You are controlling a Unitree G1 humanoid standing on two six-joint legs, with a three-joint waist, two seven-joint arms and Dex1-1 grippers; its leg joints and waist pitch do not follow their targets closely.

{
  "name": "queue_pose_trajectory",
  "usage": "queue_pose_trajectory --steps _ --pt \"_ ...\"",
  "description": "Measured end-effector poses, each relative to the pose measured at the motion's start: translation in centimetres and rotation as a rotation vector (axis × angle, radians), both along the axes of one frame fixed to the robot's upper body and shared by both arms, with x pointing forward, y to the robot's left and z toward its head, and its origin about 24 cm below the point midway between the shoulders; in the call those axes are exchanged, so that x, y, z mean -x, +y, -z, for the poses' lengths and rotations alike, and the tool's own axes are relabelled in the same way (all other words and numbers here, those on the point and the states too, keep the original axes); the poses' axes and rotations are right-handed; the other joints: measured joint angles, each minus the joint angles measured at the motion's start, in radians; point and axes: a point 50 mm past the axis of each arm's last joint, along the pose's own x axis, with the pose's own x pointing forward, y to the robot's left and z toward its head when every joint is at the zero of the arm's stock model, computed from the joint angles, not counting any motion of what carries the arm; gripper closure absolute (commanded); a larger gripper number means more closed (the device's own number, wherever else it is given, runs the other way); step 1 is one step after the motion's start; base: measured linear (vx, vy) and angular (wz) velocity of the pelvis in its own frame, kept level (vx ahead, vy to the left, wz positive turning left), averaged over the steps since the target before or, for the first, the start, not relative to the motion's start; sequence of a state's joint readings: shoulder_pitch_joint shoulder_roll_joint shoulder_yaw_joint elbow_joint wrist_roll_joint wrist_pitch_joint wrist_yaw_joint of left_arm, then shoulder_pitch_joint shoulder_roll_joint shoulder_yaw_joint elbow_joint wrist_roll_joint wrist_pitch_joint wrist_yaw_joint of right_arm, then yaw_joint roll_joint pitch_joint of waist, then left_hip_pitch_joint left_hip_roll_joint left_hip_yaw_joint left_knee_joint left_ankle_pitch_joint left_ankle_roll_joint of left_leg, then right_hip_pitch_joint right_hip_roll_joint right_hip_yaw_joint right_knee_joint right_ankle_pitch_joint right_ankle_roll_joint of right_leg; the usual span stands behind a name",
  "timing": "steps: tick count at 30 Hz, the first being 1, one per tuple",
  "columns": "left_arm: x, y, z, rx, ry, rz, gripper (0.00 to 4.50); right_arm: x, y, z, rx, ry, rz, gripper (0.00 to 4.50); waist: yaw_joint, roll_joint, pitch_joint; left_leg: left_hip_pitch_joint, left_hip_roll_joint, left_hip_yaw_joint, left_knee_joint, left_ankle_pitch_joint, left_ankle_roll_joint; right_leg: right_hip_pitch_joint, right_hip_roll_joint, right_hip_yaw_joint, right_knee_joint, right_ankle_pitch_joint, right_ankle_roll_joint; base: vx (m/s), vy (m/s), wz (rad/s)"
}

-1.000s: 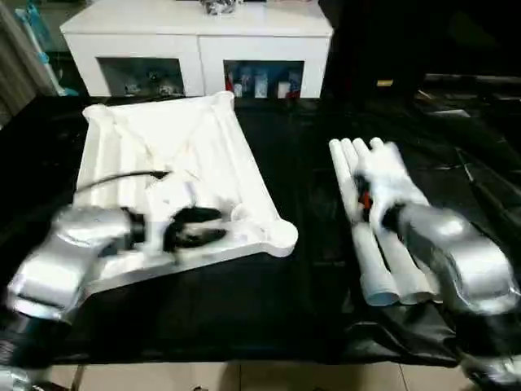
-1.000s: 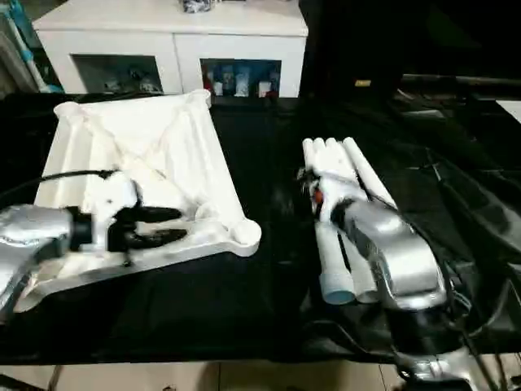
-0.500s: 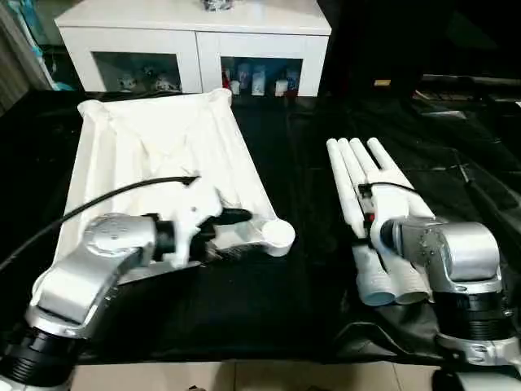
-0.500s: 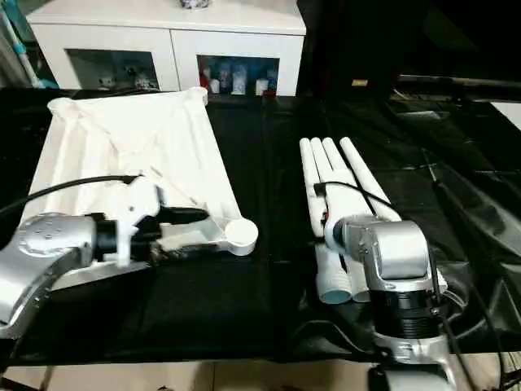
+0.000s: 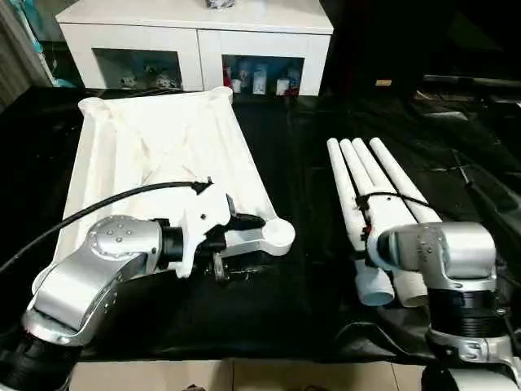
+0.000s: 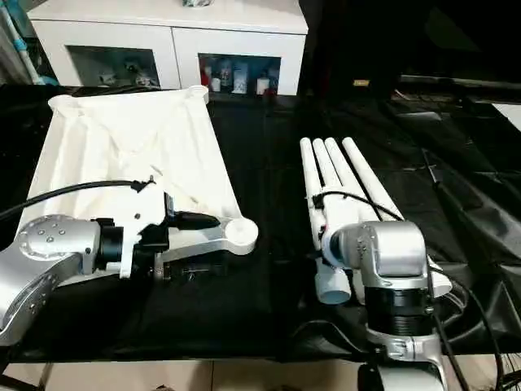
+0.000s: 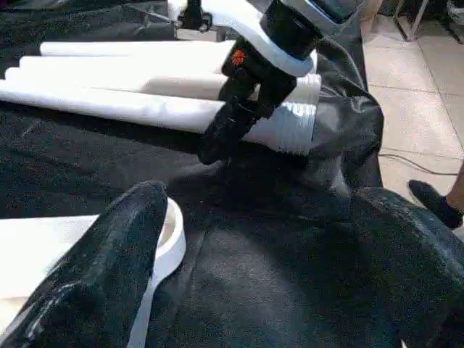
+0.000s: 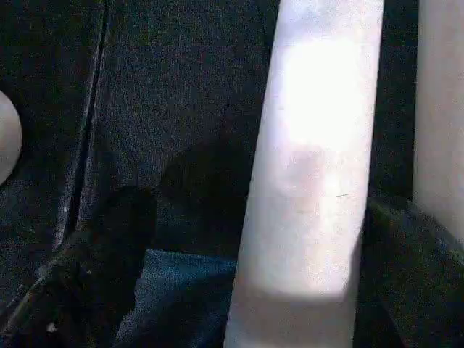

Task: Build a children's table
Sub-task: Pick table leg

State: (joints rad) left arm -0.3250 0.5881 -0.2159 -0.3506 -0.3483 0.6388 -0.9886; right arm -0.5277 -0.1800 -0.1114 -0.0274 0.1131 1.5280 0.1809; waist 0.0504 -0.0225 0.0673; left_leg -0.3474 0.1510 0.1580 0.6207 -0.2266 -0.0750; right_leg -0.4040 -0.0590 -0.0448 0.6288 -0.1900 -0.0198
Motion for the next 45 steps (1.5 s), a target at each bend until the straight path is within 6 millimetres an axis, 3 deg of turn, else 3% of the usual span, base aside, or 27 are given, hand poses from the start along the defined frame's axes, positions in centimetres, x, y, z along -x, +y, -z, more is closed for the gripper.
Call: queue_pose_trajectory --steps 28,34,45 --pt "0.1 0.2 0.6 -0.033 0.011 -0.033 0.0 -0.1 0.0 1.0 -0.025 0.012 0.054 2.55 0.007 -0.005 -0.002 0.001 0.0 0.0 0.0 0.001 -0.001 0.0 0.0 0.0 0.002 0.0 0.0 0.0 0.0 0.0" --pt "-0.2 -0.2 0.5 -0.009 0.005 -0.048 0.0 -1.5 0.3 0.4 -0.164 -0.199 0.165 2.66 0.007 -0.005 -0.001 0.0 0.001 0.0 0.0 0.001 -0.001 -0.001 0.0 0.0 0.002 0.0 0.0 0.0 0.0 0.0" --pt "-0.7 -1.1 0.7 0.049 0.004 -0.102 0.0 -3.5 0.6 -3.4 -0.391 -0.513 0.281 2.66 0.007 -0.004 -0.001 0.0 0.001 0.001 0.0 0.001 -0.001 -0.001 0.0 0.0 0.002 0.0 0.0 0.0 0.0 0.0"
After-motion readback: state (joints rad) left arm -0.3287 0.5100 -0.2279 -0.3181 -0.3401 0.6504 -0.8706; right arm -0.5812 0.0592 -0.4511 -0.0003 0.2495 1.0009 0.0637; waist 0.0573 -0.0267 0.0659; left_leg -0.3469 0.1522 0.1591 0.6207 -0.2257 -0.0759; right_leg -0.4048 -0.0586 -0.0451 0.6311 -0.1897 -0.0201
